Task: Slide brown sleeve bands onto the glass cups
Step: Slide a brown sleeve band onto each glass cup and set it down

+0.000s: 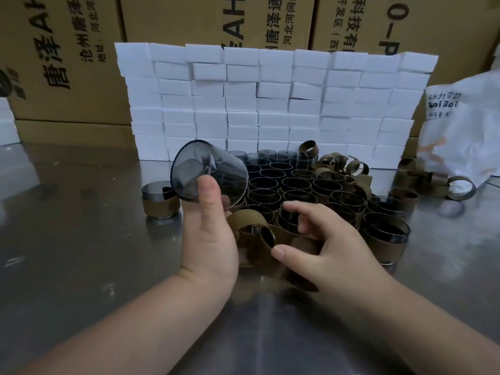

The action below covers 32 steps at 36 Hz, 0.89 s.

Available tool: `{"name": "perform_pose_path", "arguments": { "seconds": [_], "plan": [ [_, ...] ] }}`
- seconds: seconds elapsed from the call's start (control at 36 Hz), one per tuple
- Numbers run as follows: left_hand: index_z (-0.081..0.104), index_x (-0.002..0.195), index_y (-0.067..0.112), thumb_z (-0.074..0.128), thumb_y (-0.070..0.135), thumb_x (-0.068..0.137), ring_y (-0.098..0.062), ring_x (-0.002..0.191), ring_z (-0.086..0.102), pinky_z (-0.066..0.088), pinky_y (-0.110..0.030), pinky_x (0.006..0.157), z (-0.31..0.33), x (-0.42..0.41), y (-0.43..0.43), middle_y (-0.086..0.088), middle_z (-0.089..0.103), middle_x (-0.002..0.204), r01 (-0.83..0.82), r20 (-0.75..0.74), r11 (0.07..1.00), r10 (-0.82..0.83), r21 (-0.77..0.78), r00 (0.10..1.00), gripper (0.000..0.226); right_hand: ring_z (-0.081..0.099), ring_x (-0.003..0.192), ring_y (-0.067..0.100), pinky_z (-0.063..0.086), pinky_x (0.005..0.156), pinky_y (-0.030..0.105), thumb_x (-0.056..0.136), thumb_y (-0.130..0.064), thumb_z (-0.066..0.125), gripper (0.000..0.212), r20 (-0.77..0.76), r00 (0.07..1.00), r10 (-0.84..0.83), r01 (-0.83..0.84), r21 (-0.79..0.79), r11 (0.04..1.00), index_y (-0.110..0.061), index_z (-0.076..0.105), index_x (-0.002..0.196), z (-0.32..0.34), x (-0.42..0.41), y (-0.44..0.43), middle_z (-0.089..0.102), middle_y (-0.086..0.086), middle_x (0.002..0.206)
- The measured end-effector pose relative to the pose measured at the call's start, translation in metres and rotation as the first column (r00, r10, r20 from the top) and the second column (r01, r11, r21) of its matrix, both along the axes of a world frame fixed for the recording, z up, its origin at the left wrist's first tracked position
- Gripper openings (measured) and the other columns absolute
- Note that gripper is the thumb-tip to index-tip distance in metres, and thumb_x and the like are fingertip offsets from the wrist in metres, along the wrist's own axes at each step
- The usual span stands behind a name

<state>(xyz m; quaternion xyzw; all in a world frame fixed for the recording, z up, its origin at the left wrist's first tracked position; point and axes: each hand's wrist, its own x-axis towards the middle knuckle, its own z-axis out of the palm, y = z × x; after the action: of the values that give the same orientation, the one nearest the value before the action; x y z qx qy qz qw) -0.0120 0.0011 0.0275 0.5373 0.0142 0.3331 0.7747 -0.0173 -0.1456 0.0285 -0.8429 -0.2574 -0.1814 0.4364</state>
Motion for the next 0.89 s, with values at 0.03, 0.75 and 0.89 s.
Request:
{"name": "perform_pose_path", "arguments": {
  "seconds": [0.03,0.75,0.89],
  "plan": [
    [0.055,0.088,0.020,0.035,0.086,0.049,-0.025,0.073,0.048,0.033,-0.042,0.075,-0.001,0.001,0.001,-0.001,0.053,0.077,-0.002,0.003,1.000,0.002,0.001,1.000,0.079,0.048,0.088,-0.009,0.034,0.073,0.000,0.061,-0.052,0.068,0.044,-0.007,1.000,0.008,-0.008,-0.021,1.000,-0.056,0.049,0.100,0.000,0.000,0.000,0.049,-0.020,0.087],
    [0.059,0.077,0.021,0.045,0.076,0.057,-0.008,0.038,0.029,0.020,-0.013,0.036,0.018,0.009,0.024,0.003,0.046,0.055,0.392,-0.085,0.903,-0.410,-0.174,0.908,0.060,0.054,0.061,0.007,0.039,0.054,0.015,0.068,-0.046,0.060,0.026,0.110,0.965,0.240,-0.245,0.039,0.969,-0.024,0.063,0.055,0.010,-0.001,-0.011,0.055,-0.007,0.076],
    [0.050,0.069,0.019,0.038,0.075,0.079,-0.007,0.039,0.020,0.016,-0.014,0.035,0.025,0.014,0.042,0.007,0.043,0.053,0.252,-0.170,0.944,-0.289,-0.211,0.942,0.058,0.055,0.057,0.004,0.039,0.050,0.013,0.068,-0.071,0.058,0.051,0.151,0.957,0.249,-0.259,0.049,0.965,-0.022,0.063,0.058,0.015,0.004,-0.018,0.057,-0.008,0.076]
  ]
}}
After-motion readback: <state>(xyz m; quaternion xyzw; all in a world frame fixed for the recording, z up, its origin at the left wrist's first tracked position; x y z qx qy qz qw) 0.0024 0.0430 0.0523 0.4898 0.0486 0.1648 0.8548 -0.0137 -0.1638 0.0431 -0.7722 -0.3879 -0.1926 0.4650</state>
